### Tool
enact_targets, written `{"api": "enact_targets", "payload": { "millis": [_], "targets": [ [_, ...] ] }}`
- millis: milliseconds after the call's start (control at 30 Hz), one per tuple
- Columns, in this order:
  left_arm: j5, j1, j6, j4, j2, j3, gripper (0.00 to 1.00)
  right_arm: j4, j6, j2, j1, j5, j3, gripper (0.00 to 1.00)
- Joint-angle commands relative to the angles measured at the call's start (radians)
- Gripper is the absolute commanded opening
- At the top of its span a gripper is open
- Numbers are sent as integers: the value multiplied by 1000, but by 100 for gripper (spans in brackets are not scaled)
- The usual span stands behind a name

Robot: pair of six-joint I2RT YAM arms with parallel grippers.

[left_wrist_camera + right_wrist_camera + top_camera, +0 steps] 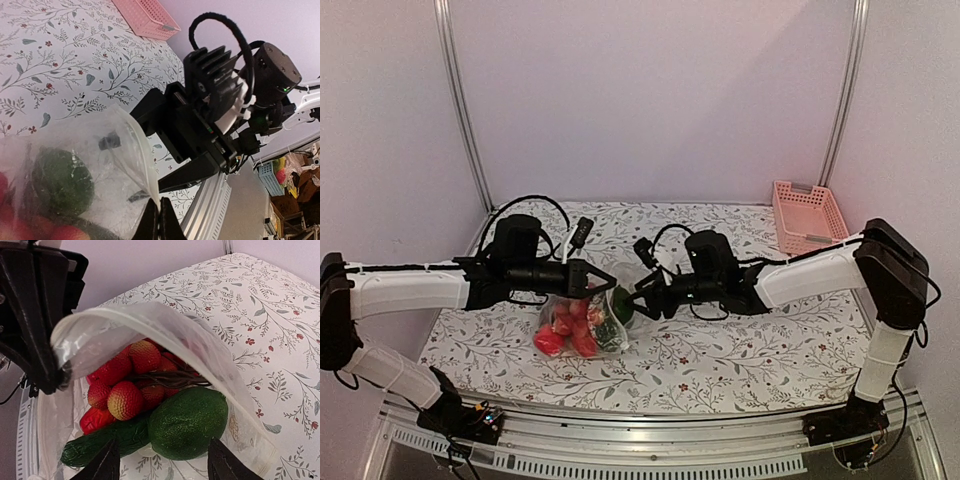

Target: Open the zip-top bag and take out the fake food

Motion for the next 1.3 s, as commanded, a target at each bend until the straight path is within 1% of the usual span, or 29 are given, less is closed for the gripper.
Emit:
{"api": "enact_targets", "payload": {
  "millis": [0, 200, 233, 367, 500, 767, 800, 900, 1000, 1033, 1100, 1267],
  "targets": [
    [19, -13, 16, 34, 10, 18, 0, 12, -25, 76, 7, 16, 53, 59],
    [24, -12, 18, 44, 27, 13, 0, 31, -21, 167, 10, 14, 108, 63],
    [24, -12, 19, 47, 30, 13, 0, 31, -15, 181, 11, 14, 118, 65],
    [28, -13, 23, 55, 43, 13, 0, 35, -2, 236, 15, 19, 152, 78],
    [36, -13, 23, 66, 58, 17, 0, 37, 6, 282, 23, 40, 167, 86],
    [39, -12, 23, 88, 87, 18, 0, 37, 12, 346, 26, 89, 183, 87],
    [40, -12, 23, 90, 91, 16, 0, 38, 13, 350, 26, 92, 188, 87],
    [37, -13, 24, 95, 98, 13, 0, 39, 18, 363, 26, 101, 196, 80],
    [34, -12, 25, 98, 104, 10, 0, 44, 21, 356, 26, 95, 192, 69],
    [33, -13, 25, 98, 106, 7, 0, 49, 23, 349, 26, 95, 185, 63],
    [30, -13, 24, 102, 109, 3, 0, 58, 23, 329, 26, 91, 170, 56],
    [12, -9, 24, 104, 117, -1, 0, 84, 26, 259, 26, 74, 115, 49]
  ]
}}
